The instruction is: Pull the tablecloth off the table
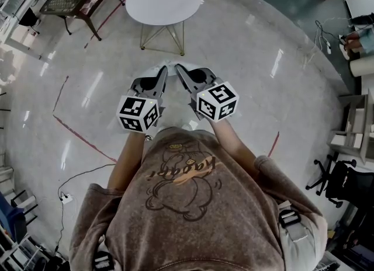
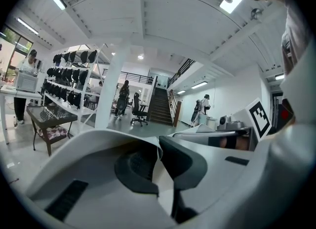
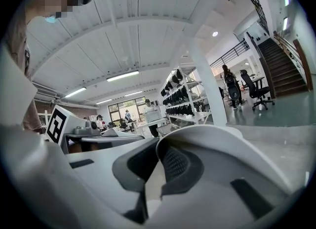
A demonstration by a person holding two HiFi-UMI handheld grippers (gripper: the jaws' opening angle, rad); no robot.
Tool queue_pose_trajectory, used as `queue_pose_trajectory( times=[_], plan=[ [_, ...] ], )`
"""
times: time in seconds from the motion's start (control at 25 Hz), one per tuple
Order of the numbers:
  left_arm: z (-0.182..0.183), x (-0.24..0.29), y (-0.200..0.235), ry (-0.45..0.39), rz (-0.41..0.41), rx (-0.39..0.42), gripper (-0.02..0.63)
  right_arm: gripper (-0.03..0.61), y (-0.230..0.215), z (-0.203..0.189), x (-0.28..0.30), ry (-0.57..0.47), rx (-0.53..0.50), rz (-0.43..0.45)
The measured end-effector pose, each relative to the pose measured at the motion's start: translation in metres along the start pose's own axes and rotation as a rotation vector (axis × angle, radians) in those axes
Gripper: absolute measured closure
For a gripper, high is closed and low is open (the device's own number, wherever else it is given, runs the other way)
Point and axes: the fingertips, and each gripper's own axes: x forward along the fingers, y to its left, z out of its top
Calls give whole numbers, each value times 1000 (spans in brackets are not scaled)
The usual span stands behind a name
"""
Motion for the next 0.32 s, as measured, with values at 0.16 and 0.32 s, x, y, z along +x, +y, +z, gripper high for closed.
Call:
queue_pose_trajectory(
  times=[0.16, 0.32],
  plan=[
    [0, 0, 4, 2, 2, -5, 586, 568, 0, -1, 3, 2, -10, -8],
    [-1, 2, 4, 7, 1, -6, 586, 568, -1, -2, 4, 2, -8, -7]
  ],
)
